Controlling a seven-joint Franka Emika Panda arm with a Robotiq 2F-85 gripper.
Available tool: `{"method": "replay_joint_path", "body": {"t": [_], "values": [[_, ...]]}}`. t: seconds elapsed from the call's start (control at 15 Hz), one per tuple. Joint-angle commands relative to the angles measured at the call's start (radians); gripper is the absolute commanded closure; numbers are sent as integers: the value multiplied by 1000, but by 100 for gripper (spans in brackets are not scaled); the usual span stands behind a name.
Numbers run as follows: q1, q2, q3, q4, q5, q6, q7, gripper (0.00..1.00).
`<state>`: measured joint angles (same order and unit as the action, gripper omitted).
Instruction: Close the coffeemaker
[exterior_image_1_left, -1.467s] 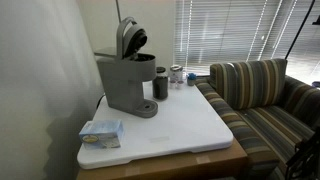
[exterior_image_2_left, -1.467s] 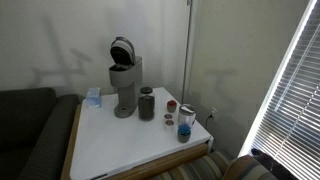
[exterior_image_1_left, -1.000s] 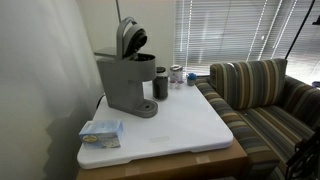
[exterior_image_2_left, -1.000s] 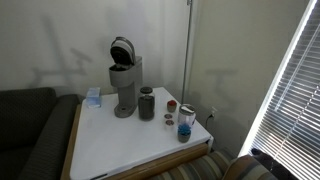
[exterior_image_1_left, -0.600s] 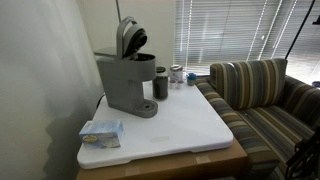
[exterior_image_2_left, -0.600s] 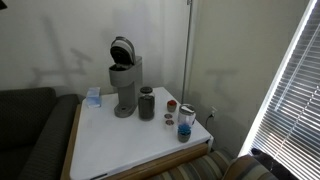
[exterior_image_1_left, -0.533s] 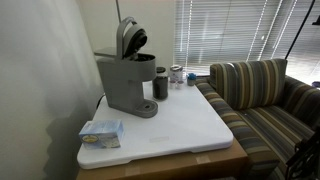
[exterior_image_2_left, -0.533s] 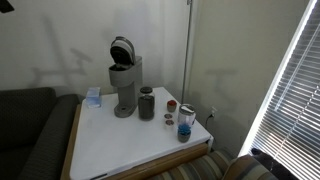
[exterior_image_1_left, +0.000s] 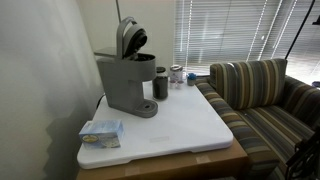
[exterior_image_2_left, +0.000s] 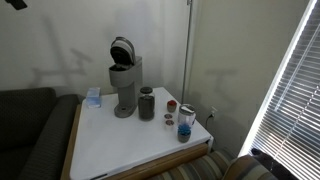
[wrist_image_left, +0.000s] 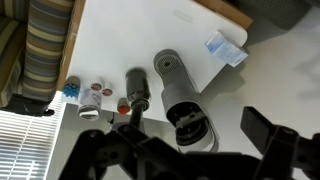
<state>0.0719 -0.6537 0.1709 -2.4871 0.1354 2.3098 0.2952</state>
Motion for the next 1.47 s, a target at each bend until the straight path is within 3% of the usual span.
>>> {"method": "replay_joint_path", "body": {"t": [0.0,0.47,0.53,1.07,1.4], "values": [[6,102,-34,111,-11,50,-89,0],[85,380,-83,423,-2,-97,-378,0],[67,278,-66,320,-3,-30,-306,0],[66,463,-69,491,-31,-114,-355,0],[68,675,-60,675,-35,-149,-384,0]]}}
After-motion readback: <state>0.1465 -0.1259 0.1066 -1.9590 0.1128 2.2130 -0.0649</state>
